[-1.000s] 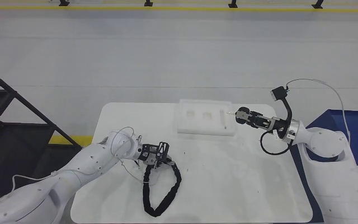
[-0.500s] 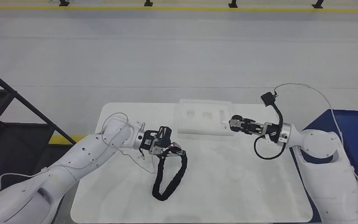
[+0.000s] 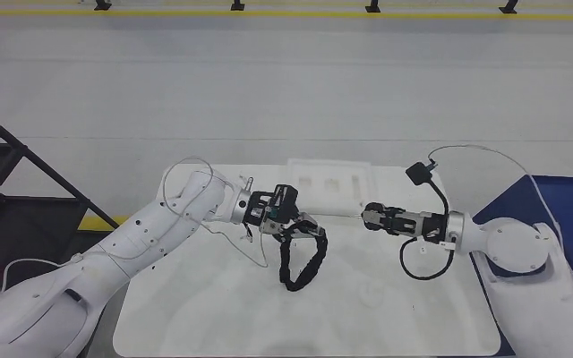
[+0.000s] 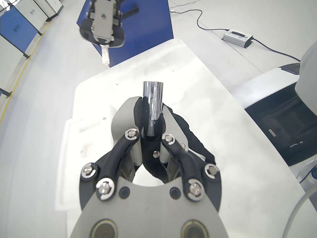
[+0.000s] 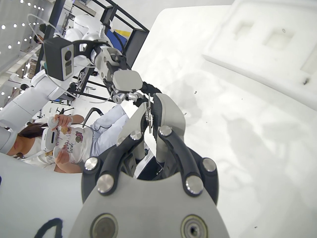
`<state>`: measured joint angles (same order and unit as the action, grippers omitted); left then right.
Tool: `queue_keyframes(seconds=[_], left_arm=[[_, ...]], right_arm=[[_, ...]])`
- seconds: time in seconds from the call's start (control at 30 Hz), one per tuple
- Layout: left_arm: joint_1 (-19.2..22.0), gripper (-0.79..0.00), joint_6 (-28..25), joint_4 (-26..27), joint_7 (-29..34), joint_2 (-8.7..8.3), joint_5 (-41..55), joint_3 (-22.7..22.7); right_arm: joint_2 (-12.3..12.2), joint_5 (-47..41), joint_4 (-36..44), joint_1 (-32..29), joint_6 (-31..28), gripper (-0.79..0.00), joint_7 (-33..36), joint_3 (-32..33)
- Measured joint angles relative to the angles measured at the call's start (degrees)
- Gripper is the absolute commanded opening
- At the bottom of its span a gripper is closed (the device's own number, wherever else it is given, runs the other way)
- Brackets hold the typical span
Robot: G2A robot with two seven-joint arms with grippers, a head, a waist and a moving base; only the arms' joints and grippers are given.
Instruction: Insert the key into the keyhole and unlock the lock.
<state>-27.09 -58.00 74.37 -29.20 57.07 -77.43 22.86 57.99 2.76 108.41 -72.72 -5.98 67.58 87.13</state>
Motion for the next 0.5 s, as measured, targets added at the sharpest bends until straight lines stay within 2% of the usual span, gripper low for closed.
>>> queue_keyframes(seconds=[0.27, 0.37, 0.5], left_arm=[[1.4, -0.785, 0.1, -1.5, -0.6, 1.82, 2.4, 0.6], [0.8, -0.785, 0.5, -2.6, -1.8, 2.49, 3.5, 0.7], [0.8, -0.785, 0.5, -2.6, -1.8, 2.49, 3.5, 0.7]], right_arm=[[-0.8, 1.6, 10.3, -5.8, 0.6, -0.785, -1.1, 3.9], [-0.8, 1.7, 11.0, -6.4, -0.3, -0.785, -2.8, 4.4], [-0.8, 1.7, 10.9, -6.4, -0.3, -0.785, -2.6, 4.4]])
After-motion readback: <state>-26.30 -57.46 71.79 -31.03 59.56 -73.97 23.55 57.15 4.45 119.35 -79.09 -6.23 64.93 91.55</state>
